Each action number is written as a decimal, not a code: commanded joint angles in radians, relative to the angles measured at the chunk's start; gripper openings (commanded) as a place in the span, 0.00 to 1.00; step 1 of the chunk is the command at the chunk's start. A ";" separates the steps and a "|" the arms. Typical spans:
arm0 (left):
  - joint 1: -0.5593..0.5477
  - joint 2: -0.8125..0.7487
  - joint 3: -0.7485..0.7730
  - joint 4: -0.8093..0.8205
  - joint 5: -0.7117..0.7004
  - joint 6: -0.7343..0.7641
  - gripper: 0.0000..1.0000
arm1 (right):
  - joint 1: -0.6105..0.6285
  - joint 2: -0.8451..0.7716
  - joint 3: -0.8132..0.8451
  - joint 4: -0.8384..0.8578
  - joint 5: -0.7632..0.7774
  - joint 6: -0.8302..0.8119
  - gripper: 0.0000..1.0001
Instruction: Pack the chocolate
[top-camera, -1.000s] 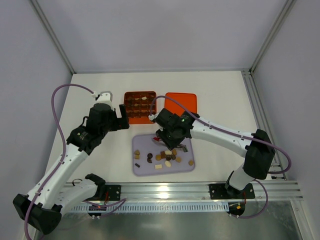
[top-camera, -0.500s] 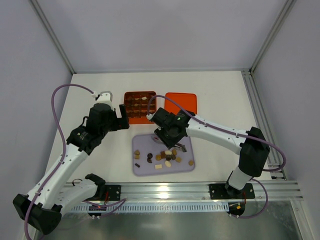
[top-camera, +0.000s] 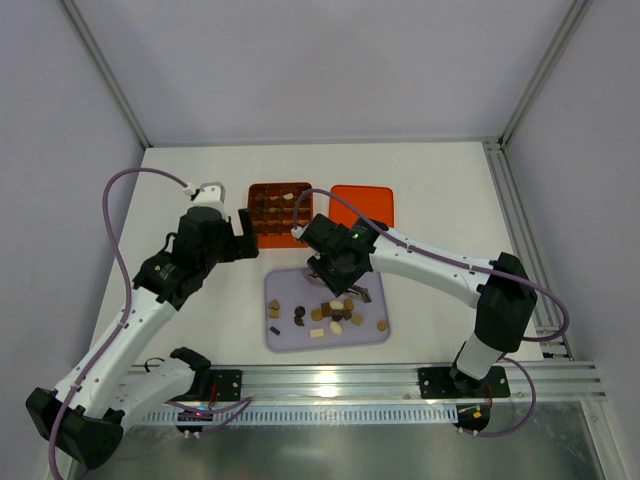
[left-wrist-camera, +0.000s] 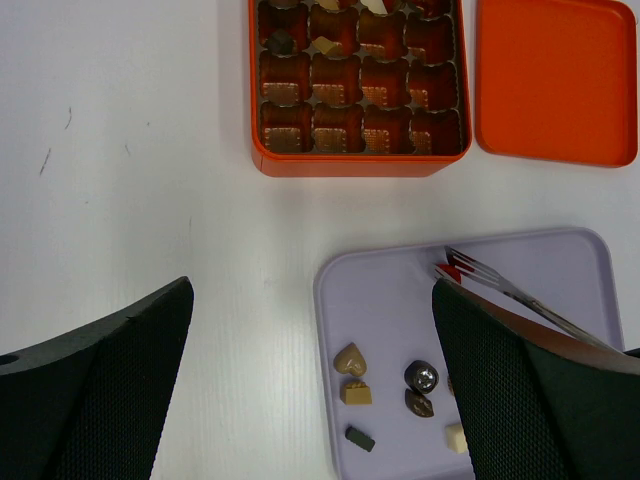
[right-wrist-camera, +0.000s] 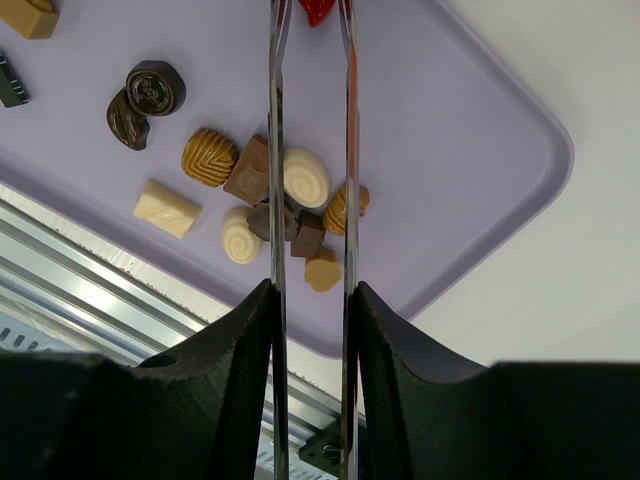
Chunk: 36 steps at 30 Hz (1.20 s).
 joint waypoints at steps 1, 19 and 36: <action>0.007 -0.014 -0.005 0.024 -0.005 -0.006 1.00 | -0.003 -0.013 0.036 -0.002 0.003 0.010 0.38; 0.007 -0.017 -0.003 0.026 -0.007 -0.006 1.00 | -0.023 -0.041 0.074 -0.028 -0.003 0.022 0.34; 0.007 -0.019 -0.003 0.024 -0.005 -0.006 1.00 | -0.044 -0.065 0.108 -0.048 -0.020 0.028 0.33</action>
